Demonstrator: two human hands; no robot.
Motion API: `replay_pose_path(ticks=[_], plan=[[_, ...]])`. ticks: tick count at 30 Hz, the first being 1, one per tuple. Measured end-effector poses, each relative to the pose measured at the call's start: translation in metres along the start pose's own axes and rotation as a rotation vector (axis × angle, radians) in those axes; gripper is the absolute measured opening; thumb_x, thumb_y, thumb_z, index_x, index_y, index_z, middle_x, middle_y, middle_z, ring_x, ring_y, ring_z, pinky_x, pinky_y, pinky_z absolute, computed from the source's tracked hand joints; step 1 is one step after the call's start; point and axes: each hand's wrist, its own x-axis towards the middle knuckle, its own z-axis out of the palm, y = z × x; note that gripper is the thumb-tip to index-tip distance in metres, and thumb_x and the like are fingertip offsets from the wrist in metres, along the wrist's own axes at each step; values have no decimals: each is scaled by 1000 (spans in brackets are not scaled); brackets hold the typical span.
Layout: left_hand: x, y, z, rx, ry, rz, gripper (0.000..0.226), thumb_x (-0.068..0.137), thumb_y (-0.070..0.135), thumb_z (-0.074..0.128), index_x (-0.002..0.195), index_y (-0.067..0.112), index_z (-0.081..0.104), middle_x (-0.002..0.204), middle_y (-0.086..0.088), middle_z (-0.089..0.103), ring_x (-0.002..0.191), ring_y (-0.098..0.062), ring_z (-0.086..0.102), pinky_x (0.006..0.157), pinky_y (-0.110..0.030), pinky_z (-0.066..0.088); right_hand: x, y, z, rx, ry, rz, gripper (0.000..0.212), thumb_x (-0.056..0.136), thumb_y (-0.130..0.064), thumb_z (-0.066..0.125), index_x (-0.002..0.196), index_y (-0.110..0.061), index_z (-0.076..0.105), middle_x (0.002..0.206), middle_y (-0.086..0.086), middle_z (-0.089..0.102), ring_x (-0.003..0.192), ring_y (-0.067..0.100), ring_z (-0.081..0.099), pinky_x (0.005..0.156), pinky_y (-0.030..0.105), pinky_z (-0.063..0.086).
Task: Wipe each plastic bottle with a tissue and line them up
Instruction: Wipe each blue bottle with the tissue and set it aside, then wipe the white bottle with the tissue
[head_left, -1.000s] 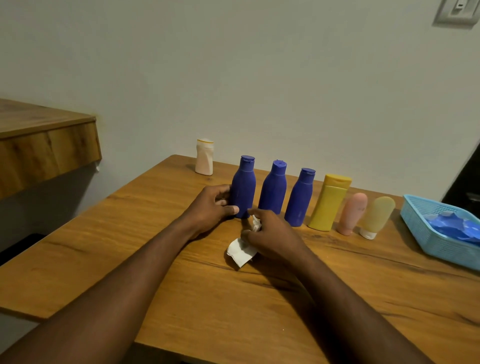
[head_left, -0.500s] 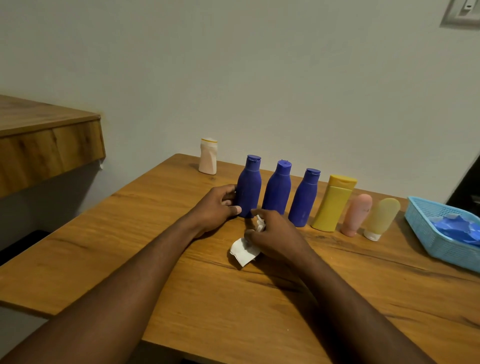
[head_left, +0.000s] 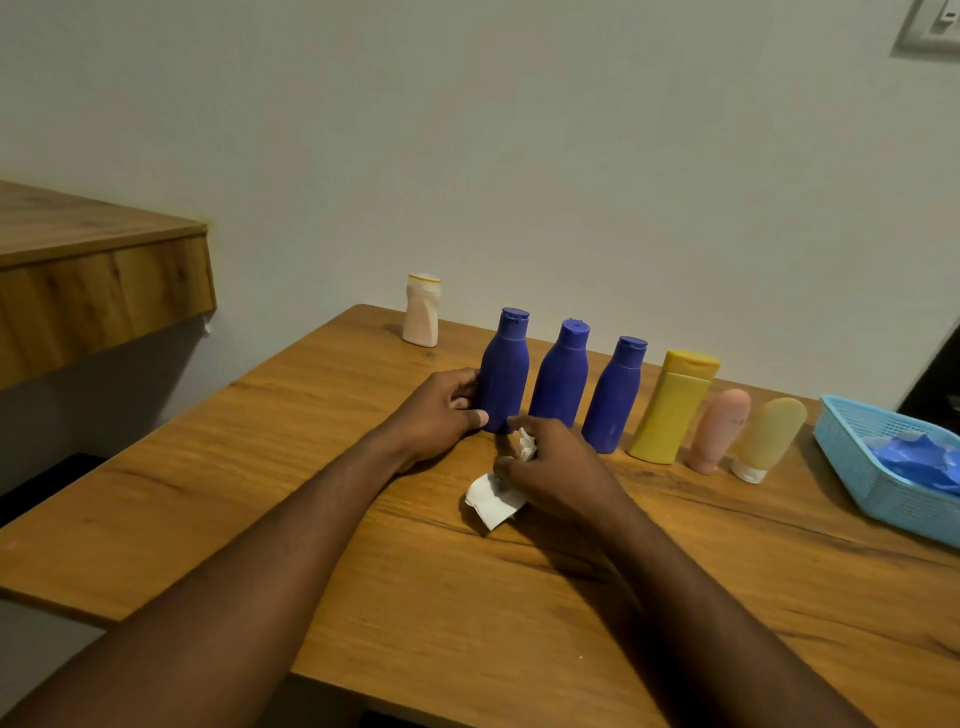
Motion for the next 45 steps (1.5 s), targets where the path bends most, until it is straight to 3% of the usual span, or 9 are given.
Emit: replay_pose_path(ticks=[4,9,13,18,29,34,39,43,45], plan=[[1,1,2,32,20,0,54,99,2,63,148,19,50,142,1,61,102,8,58,79,-11,48,0,0,0,9,0,2,72,86,-39,69,150,-24,40,137,4,58,113,17,59,89,39,57],[2,2,5,66,36,3,55,100,4,63,151,17,48,147,-3,59,122,-6,55,87,-12,46,1,0,0,7,-4,8,72,87,-39,68,151,-24,39,138,4,57,114,17,59,87,37,57],[3,1,7,77,51,-8,56,100,6,63,152,17,47,149,-4,58,134,-17,56,101,-26,49,2,-2,-1,9,-19,18,74,87,-38,69,152,-24,36,140,5,55,116,18,58,89,37,57],[4,0,9,89,61,-8,56,100,6,63,152,18,47,149,-4,57,134,-17,56,93,-19,47,2,-3,-1,-7,-28,25,75,87,-38,68,152,-23,35,141,6,54,118,19,57,91,38,56],[4,-1,9,120,66,-5,50,103,3,56,151,18,49,146,-3,60,133,-16,57,108,-33,49,2,-2,1,-9,-14,17,73,88,-37,68,152,-21,36,139,6,56,115,18,58,89,36,56],[3,0,10,117,68,-12,49,104,3,54,150,16,49,145,-3,60,123,-7,55,98,-23,47,1,-1,1,-17,-1,15,71,89,-38,67,151,-22,36,137,5,57,114,17,58,87,34,56],[4,0,10,87,70,-27,55,104,2,53,155,18,43,148,-4,57,131,-12,56,89,-15,47,1,-2,2,-22,-2,19,72,88,-38,68,151,-23,36,138,5,57,114,17,58,88,34,56],[6,-2,7,28,96,-79,63,105,2,50,162,20,32,155,-7,52,137,-19,54,105,-30,50,0,-2,3,-14,5,15,72,89,-36,67,152,-22,36,138,5,57,116,18,58,89,35,56],[7,-2,7,14,105,-89,64,105,3,51,163,20,30,155,-7,52,137,-19,55,105,-31,51,0,-2,3,2,23,9,69,89,-36,67,150,-22,39,136,4,58,115,17,58,88,34,56]])
